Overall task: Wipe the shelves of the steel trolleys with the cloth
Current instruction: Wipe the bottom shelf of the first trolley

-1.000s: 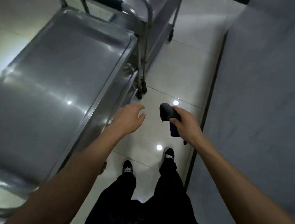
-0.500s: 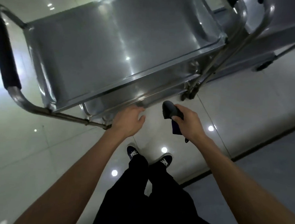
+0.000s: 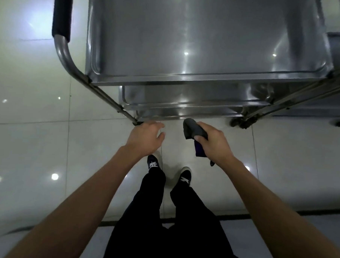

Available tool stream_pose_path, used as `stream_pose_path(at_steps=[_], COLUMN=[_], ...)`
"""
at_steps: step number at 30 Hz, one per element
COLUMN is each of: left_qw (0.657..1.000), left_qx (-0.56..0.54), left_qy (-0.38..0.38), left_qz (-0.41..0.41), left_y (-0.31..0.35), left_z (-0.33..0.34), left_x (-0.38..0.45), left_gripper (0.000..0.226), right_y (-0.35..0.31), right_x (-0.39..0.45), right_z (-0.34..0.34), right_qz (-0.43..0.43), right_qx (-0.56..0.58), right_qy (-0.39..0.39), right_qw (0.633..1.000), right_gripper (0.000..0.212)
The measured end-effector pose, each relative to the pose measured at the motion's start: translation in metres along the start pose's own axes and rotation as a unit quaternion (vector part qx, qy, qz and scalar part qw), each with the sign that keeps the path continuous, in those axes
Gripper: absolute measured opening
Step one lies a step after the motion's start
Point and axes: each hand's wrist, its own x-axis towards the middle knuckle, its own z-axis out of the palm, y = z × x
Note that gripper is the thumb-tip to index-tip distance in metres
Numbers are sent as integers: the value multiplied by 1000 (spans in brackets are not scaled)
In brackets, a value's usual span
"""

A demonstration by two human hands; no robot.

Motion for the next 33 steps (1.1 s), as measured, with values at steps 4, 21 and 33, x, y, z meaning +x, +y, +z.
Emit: stream_pose_path(at_steps=[4, 21, 33], left_qw=[999, 997, 985], left_qx=[11, -5, 14], left_qy=[5, 53, 172], left_qz=[-33, -56, -17], left_y=[1, -64, -155], left_z=[10, 61, 117], left_x=[-12, 60, 179], left_gripper=[42, 39, 38], right_y=[14, 43, 40], right_x=[12, 113, 259], right_z=[1, 48, 118], right_qz=[-27, -59, -157], right_qx=[-18, -30, 42], right_qy=[-30, -32, 87], right_qw=[999, 997, 983], right_gripper=[37, 36, 46])
